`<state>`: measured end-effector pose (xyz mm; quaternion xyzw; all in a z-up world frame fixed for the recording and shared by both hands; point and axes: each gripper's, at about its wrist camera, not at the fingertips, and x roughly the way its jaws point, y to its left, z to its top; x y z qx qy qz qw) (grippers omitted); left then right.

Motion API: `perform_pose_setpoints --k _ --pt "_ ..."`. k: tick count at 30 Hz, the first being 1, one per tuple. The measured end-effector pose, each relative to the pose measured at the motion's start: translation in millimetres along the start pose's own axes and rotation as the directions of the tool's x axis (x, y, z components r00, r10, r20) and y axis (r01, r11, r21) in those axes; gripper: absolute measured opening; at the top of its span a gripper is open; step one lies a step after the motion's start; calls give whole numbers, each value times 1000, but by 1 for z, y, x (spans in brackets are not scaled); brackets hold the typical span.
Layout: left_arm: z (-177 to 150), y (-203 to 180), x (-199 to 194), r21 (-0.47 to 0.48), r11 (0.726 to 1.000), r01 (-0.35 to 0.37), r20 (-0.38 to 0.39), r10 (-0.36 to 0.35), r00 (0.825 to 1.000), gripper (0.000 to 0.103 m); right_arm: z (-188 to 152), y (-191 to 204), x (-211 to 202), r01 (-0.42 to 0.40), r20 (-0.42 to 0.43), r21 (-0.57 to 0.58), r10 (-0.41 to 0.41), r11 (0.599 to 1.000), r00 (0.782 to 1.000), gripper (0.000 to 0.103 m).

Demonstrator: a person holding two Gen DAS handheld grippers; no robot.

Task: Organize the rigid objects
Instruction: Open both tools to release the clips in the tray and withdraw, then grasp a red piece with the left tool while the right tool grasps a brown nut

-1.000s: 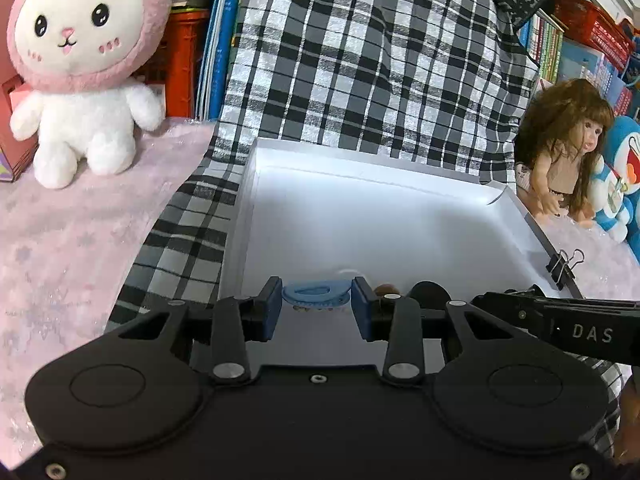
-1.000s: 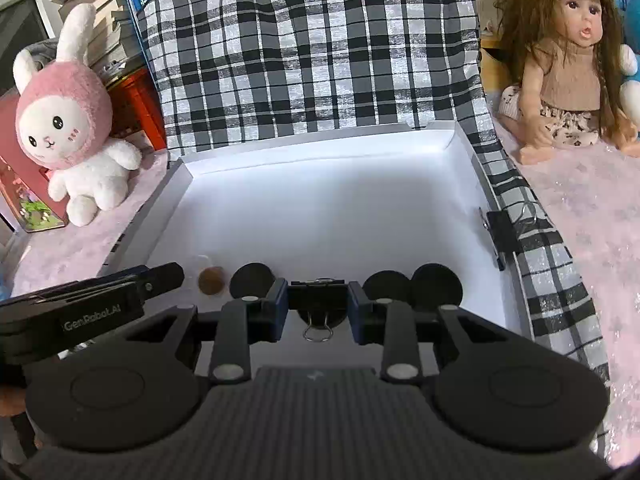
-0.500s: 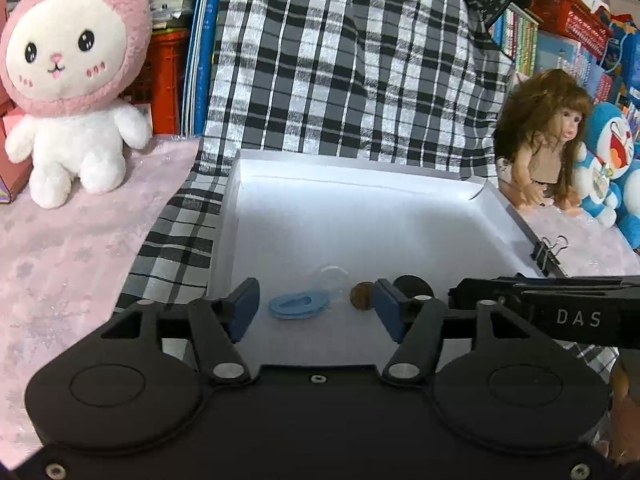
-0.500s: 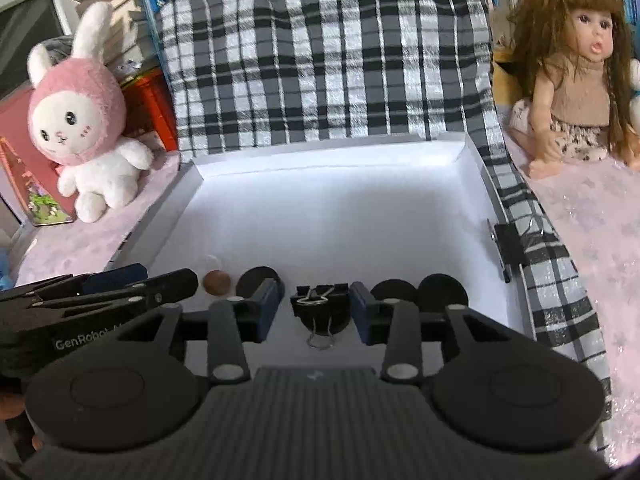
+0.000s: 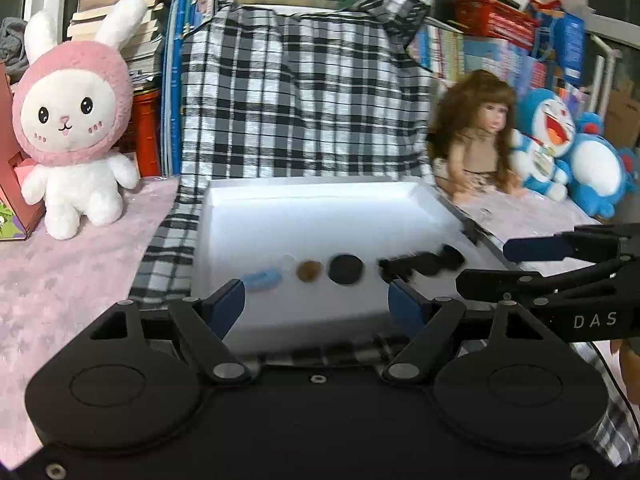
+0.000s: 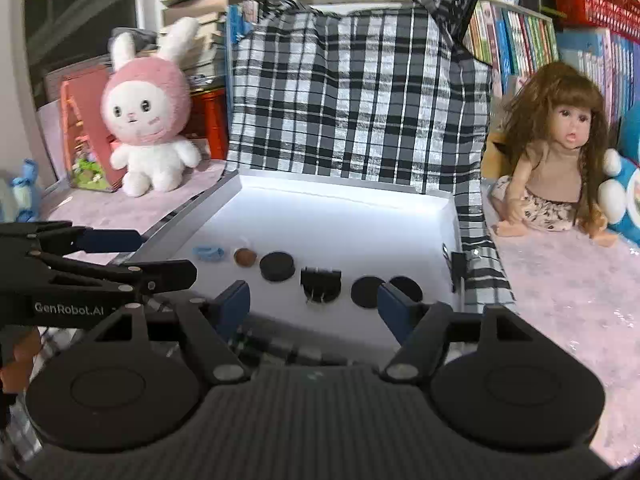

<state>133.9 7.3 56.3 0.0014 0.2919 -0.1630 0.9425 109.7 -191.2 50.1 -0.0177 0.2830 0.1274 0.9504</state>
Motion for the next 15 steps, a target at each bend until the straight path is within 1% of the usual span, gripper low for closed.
perform_pose_setpoints --k 5,7,9,11,13,14,15 --pt "-26 -16 -23 13 999 35 5 -35 999 78 -27 1 -28 30 43 -52 -28 998 999 82" --pt "-38 -25 -34 37 999 37 20 -38 999 79 -37 1 -37 40 53 -64 -36 997 998 85" --pt "-51 -33 -45 58 998 34 43 -37 998 81 -47 0 -43 47 56 -75 -43 996 998 85" --pt "-62 -38 -53 48 998 44 42 -46 998 81 -56 -2 -48 63 54 -83 -59 995 997 86" --pt "-72 -40 -58 27 997 67 18 -68 998 81 -68 -4 -55 75 56 -84 -70 994 996 86" --pt "-79 -41 -62 14 998 67 10 -67 998 80 -73 -5 -58 77 58 -77 -73 994 996 86" --pt "-84 -42 -64 3 998 62 4 -62 998 77 -80 -7 -62 80 58 -62 -77 995 995 86"
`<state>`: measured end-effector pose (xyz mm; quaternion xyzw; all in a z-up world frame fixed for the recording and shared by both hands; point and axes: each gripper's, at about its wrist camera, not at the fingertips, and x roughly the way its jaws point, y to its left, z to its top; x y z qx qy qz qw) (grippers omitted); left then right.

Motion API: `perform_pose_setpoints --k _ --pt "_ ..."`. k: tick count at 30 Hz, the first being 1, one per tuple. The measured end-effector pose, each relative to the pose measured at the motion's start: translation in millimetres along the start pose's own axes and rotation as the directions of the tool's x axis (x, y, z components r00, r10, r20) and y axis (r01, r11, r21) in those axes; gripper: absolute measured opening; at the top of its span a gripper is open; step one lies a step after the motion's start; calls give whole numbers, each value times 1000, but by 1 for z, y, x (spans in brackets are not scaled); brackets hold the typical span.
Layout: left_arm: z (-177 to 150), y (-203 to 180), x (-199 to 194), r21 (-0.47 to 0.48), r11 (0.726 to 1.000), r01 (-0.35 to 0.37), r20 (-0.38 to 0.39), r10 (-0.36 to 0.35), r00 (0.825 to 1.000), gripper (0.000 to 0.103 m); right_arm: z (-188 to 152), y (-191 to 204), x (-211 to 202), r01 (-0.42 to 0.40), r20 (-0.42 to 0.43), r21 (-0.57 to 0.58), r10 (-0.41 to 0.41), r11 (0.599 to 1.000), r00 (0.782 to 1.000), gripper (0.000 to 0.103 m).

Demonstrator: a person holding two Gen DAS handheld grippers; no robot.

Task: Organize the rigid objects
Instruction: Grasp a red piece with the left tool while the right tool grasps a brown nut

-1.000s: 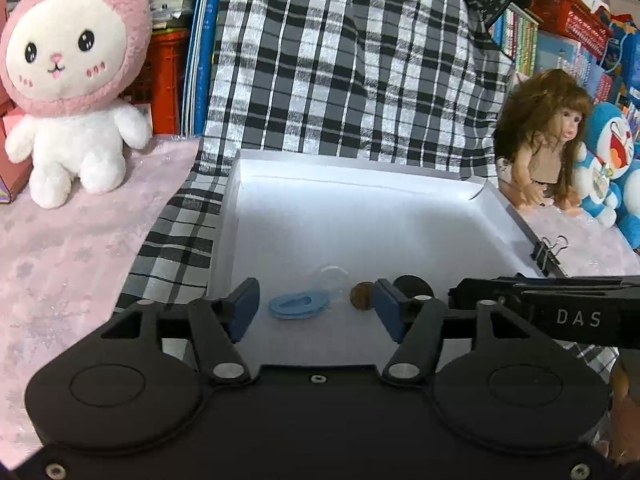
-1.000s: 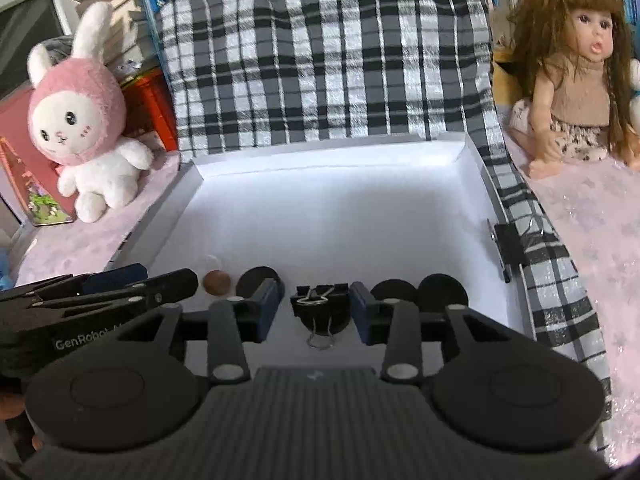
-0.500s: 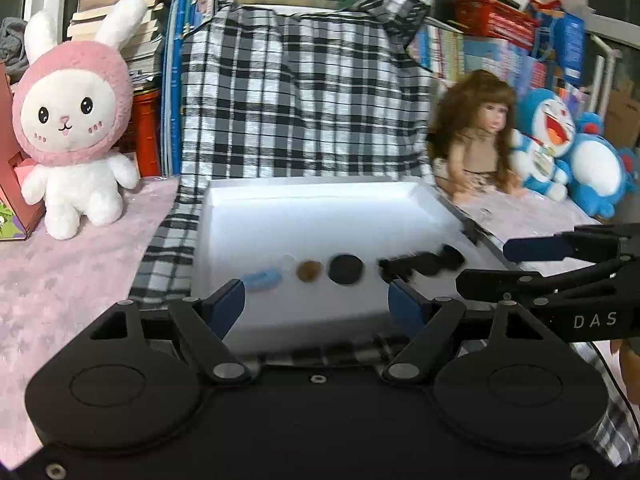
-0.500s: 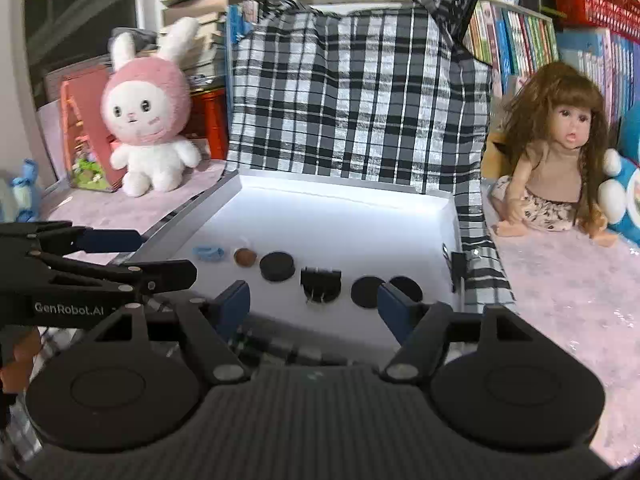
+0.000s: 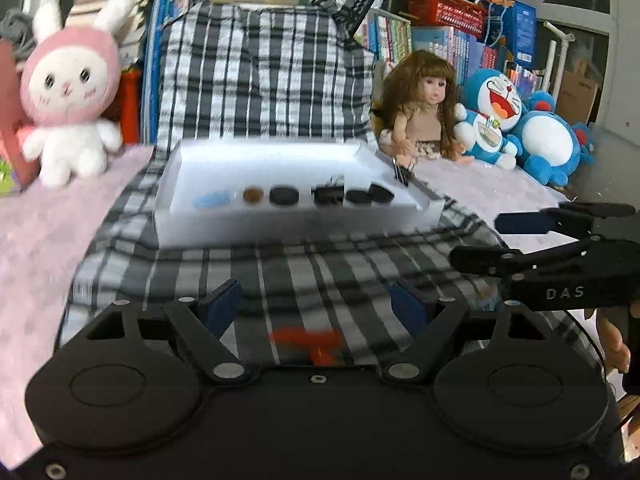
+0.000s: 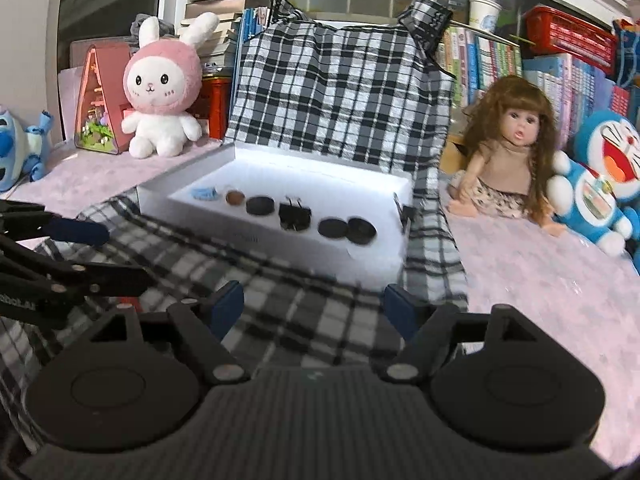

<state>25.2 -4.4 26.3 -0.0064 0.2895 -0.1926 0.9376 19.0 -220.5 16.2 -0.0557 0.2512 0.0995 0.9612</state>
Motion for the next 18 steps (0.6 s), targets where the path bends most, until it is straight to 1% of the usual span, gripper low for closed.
perform_pose_setpoints --k 2,4,6,8,9,10,11,13,14,15,16,17,18 --pt "-11 -1 -4 -30 999 -16 -11 16 1000 70 -13 -2 -6 0 -8 28 1 1000 1000 86" --pt "-22 -3 -8 -56 998 -26 -23 24 999 53 -25 -1 -11 1 -10 31 -1 1000 1000 86" --pt "-32 -7 -11 -77 996 -35 -31 33 999 43 -34 1 -15 25 -16 4 -25 1000 1000 86" --pt "-37 -9 -12 -78 997 -26 -30 23 999 37 -40 0 -15 37 -25 -7 -37 999 999 81" --pt "-39 -12 -12 -71 997 -23 -31 21 999 31 -41 -1 -14 37 -38 1 -37 999 999 75" --pt "-41 -14 -12 -59 998 -27 -32 25 999 26 -43 -3 -14 37 -48 14 -36 999 998 67" --pt "-41 -16 -10 -46 998 -34 -31 33 999 25 -45 -5 -13 34 -52 29 -33 999 998 63" --pt "-41 -19 -8 -22 999 -49 -30 49 998 24 -49 -7 -13 34 -48 49 -32 998 998 51" --pt "-41 -20 -7 -10 998 -57 -28 57 998 22 -50 -8 -13 40 -47 49 -38 998 998 48" --pt "-40 -21 -6 1 998 -63 -26 63 998 14 -50 -8 -14 51 -45 44 -49 998 998 39" --pt "-41 -22 -5 8 998 -63 -26 63 998 11 -50 -7 -14 58 -42 40 -56 998 998 28" --pt "-40 -21 -5 8 998 -55 -30 56 998 11 -50 -8 -15 60 -41 42 -59 997 997 22" --pt "-40 -21 -6 6 999 -43 -37 44 998 11 -50 -9 -16 54 -39 51 -52 997 998 20"
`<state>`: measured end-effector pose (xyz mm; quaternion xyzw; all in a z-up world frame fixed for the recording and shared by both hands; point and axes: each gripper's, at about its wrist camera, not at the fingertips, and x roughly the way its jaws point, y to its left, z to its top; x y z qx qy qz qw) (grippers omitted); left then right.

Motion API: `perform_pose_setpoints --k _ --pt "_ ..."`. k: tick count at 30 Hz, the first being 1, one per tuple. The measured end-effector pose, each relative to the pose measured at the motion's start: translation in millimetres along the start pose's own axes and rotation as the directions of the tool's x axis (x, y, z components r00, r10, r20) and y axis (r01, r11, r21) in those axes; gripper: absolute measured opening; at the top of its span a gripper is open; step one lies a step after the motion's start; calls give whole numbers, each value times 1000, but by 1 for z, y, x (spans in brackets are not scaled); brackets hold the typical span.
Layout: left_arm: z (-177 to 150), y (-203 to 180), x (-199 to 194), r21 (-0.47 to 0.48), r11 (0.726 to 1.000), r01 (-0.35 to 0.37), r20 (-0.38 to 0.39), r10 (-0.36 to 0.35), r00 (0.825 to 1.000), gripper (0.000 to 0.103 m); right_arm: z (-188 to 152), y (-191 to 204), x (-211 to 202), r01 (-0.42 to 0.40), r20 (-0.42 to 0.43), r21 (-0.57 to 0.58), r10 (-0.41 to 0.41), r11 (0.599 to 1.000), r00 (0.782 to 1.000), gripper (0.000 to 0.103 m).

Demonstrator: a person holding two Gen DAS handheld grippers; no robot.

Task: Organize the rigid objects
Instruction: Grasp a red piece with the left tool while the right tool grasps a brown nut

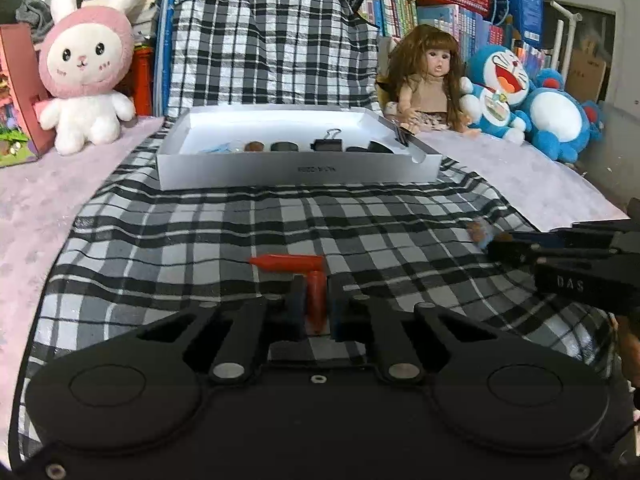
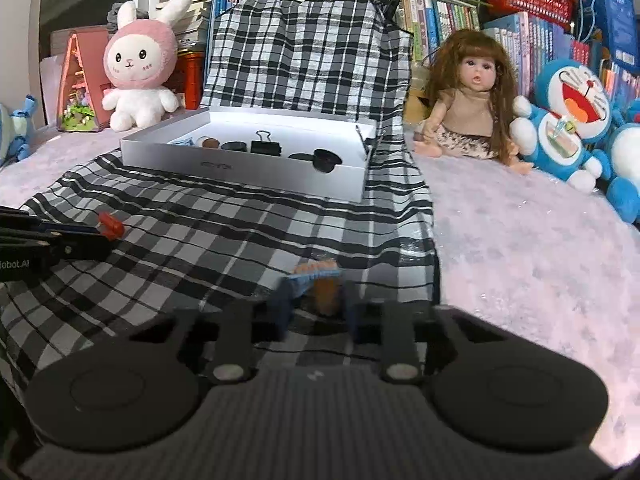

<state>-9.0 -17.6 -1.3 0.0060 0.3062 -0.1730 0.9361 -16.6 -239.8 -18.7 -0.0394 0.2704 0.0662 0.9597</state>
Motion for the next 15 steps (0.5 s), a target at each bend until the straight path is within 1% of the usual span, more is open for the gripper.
perform_pose_setpoints --k 2,5,9,11,15 --pt "0 -1 -3 13 1000 18 -2 -18 1000 11 -2 1 -3 -25 -2 9 25 1000 1000 20" --pt "-2 -2 -9 28 999 33 -3 -33 999 11 -2 11 -7 -52 4 -23 52 998 999 20" --pt "-1 1 -8 11 999 43 -20 -43 999 11 -1 25 -8 -90 3 -37 90 995 996 20" --pt "1 1 -10 14 999 47 -12 -47 999 11 2 29 -8 -109 8 -33 110 993 994 20" --pt "4 -2 -14 32 998 45 3 -45 999 11 4 34 -6 -114 9 -26 114 993 993 20"
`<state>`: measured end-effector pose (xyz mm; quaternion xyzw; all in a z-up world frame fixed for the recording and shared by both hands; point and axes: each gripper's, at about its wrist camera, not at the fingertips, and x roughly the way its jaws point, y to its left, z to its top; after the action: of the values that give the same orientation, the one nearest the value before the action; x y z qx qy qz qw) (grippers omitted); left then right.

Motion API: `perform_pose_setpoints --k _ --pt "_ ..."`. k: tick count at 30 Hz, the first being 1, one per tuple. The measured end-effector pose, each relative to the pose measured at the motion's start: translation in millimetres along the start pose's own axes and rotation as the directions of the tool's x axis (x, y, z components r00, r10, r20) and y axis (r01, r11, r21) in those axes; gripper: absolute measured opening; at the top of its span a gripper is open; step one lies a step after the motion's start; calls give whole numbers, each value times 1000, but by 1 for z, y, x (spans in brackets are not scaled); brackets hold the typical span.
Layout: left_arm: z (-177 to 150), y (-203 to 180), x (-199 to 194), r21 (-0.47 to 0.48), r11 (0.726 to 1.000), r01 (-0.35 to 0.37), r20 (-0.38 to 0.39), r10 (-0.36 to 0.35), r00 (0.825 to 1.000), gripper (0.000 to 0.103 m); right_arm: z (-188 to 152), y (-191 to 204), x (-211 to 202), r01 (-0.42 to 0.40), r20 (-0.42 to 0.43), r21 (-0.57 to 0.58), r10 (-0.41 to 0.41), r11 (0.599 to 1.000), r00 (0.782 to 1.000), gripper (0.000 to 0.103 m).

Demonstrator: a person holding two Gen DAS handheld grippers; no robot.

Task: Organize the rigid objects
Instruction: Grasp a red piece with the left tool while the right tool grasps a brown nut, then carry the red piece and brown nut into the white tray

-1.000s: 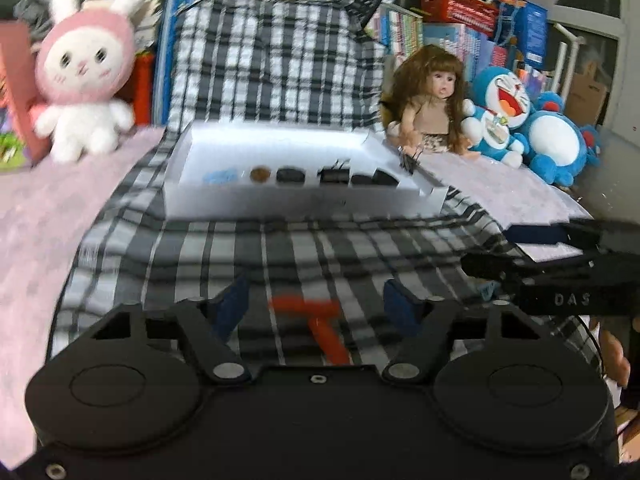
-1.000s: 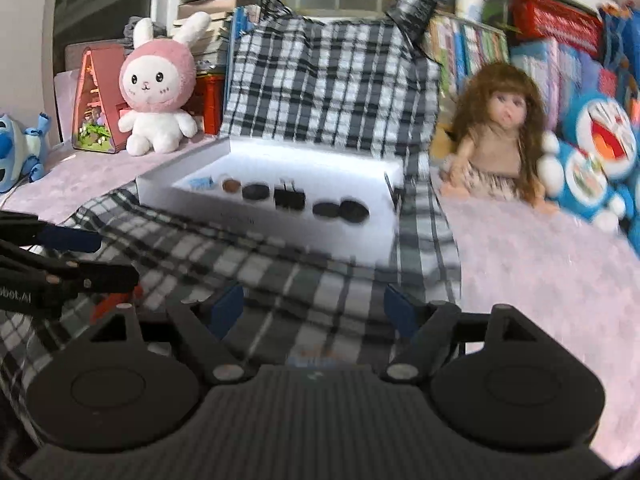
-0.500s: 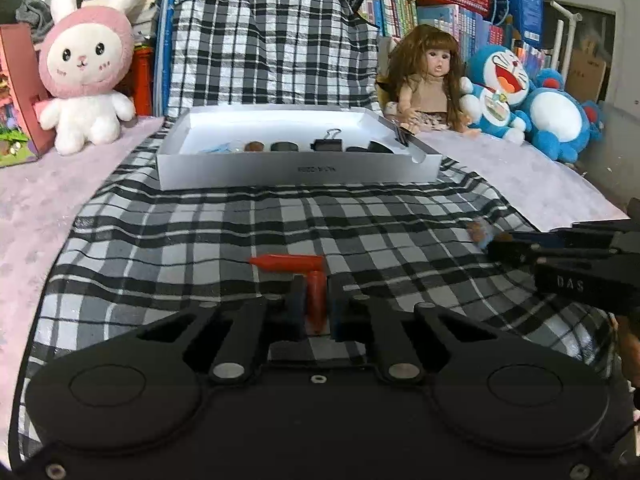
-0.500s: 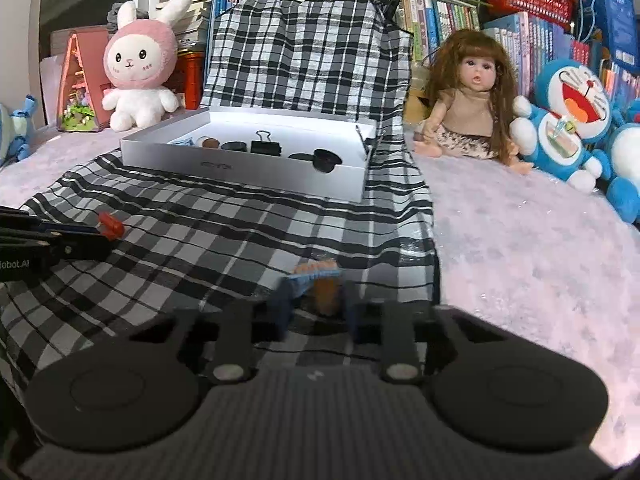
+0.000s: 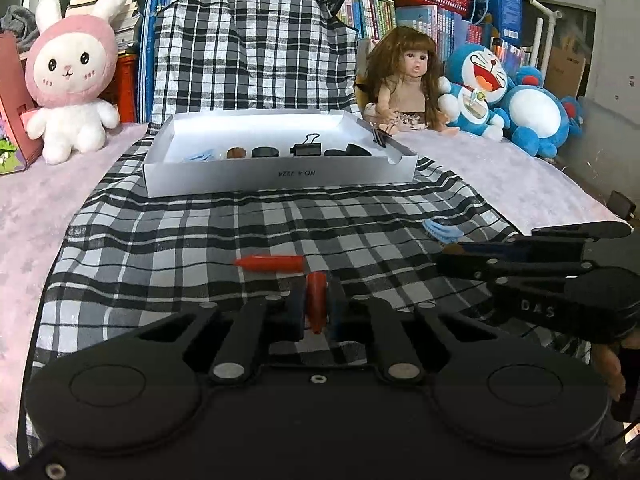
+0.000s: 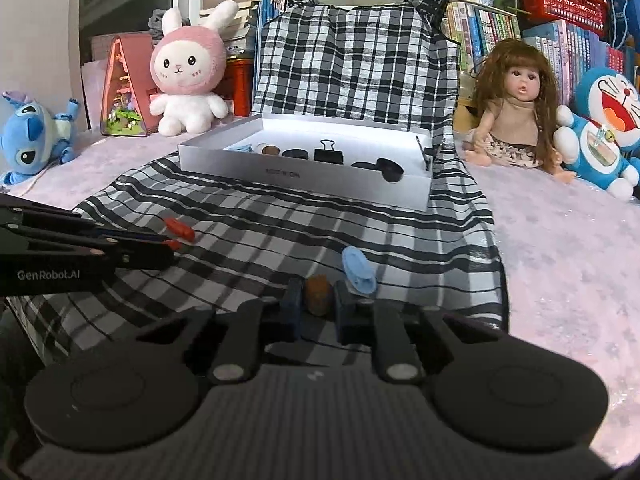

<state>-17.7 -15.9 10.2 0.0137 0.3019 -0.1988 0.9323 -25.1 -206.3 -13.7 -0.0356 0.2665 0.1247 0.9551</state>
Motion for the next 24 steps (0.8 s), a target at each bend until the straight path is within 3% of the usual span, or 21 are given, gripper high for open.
perform_pose_setpoints --k 24 --pt "74 53 29 -138 987 -80 1 81 997 11 68 -40 34 53 -11 208 -51 977 999 20"
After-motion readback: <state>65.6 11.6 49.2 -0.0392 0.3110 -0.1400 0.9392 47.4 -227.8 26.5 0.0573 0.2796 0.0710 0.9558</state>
